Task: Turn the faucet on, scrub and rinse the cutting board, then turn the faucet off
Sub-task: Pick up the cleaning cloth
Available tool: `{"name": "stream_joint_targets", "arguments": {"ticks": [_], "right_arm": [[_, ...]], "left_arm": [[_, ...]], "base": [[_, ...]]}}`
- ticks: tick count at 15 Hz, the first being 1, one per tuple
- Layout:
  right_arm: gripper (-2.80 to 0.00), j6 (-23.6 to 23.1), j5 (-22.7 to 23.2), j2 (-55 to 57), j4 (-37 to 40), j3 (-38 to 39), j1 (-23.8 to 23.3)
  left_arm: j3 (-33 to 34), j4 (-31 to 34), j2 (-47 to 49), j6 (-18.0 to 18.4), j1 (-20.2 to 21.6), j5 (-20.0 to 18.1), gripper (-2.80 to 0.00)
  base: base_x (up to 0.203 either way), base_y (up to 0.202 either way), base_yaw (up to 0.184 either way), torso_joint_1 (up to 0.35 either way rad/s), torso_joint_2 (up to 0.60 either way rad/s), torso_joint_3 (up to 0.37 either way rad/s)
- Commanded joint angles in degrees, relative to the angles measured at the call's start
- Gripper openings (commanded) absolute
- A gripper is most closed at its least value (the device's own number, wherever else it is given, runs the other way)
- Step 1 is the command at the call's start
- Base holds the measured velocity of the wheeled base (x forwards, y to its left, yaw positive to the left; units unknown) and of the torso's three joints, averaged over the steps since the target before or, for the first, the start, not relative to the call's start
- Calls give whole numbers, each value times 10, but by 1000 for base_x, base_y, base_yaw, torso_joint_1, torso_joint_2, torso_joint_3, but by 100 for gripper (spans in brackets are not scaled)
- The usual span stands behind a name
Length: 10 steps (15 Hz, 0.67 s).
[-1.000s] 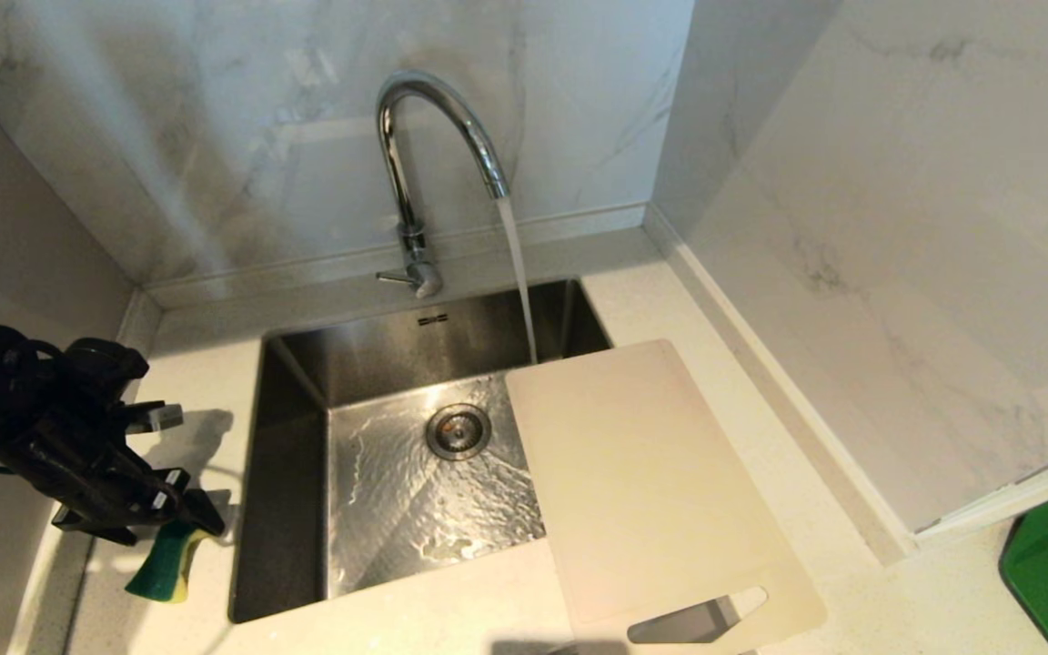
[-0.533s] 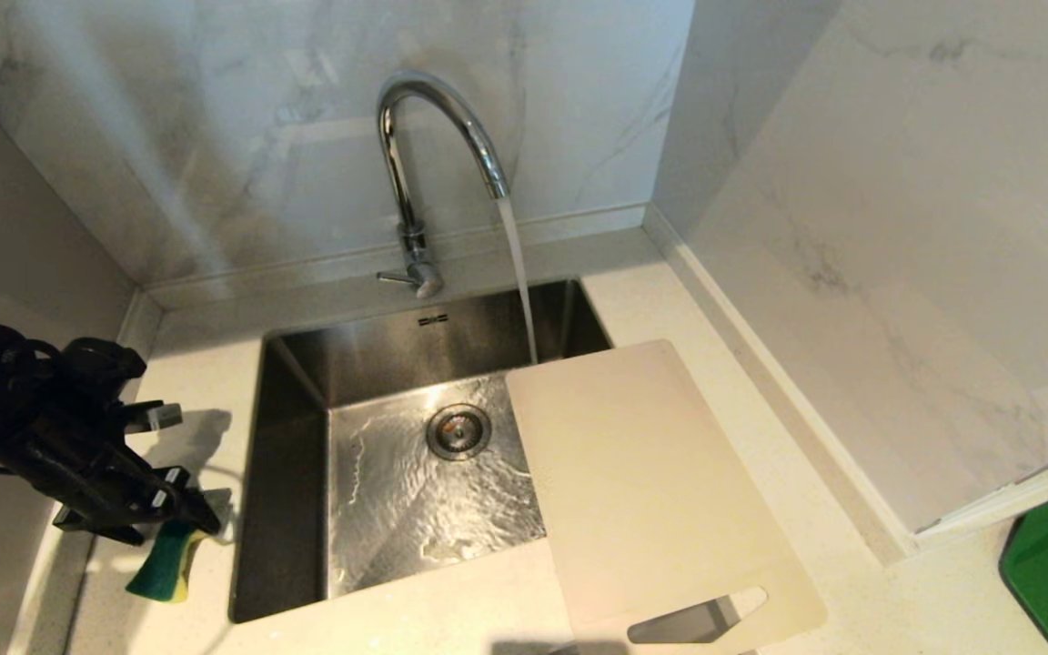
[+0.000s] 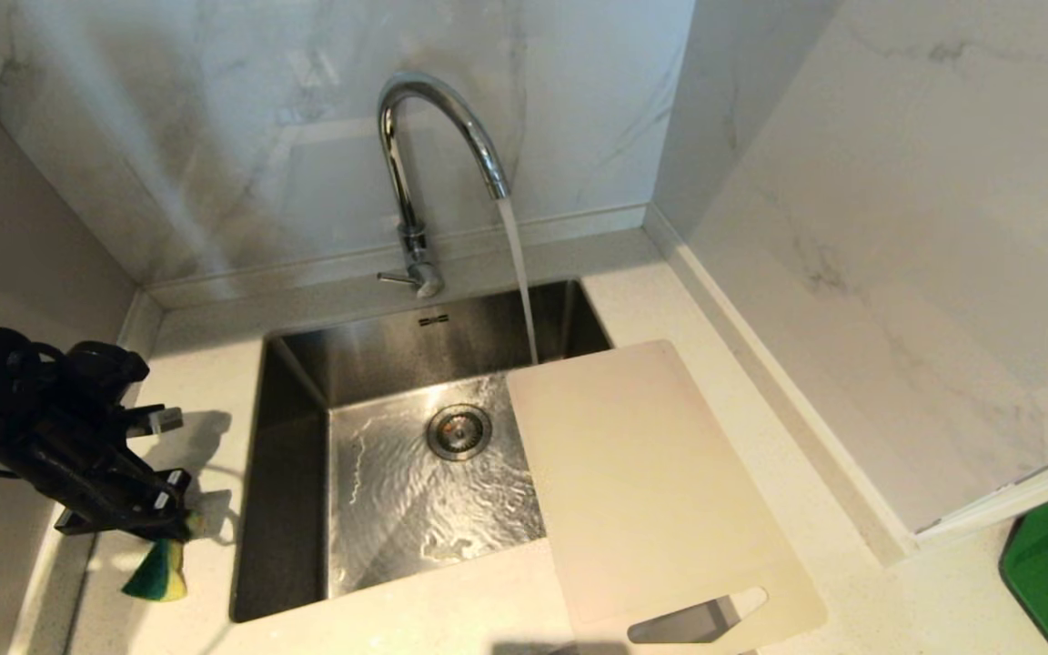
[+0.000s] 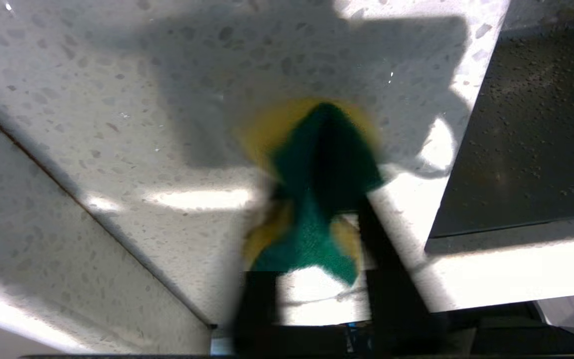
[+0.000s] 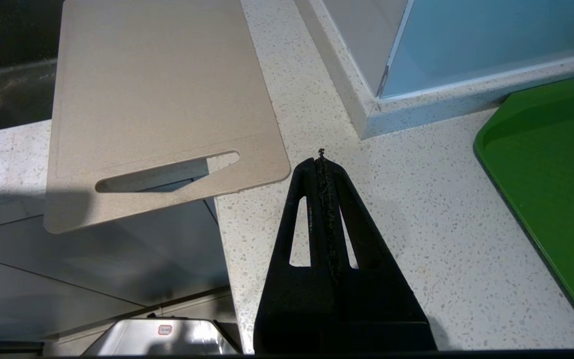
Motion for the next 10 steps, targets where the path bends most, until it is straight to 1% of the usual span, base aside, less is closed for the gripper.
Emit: {"name": "stream_joint_targets", "arguments": {"ticks": [1,5,10], "right_arm": [[-280,0,0,0,0,0,0],[-280,0,0,0,0,0,0],[-280,0,0,0,0,0,0]], "left_arm": [[-1,1,-1,-2,-3,0,-280],[-3,-1,-40,-2,-12,0,-280],[-20,-1,-135,-1,-14,1,-280]], "base": [[0,0,0,0,0,0],[0,0,0,0,0,0],[0,0,0,0,0,0]]}}
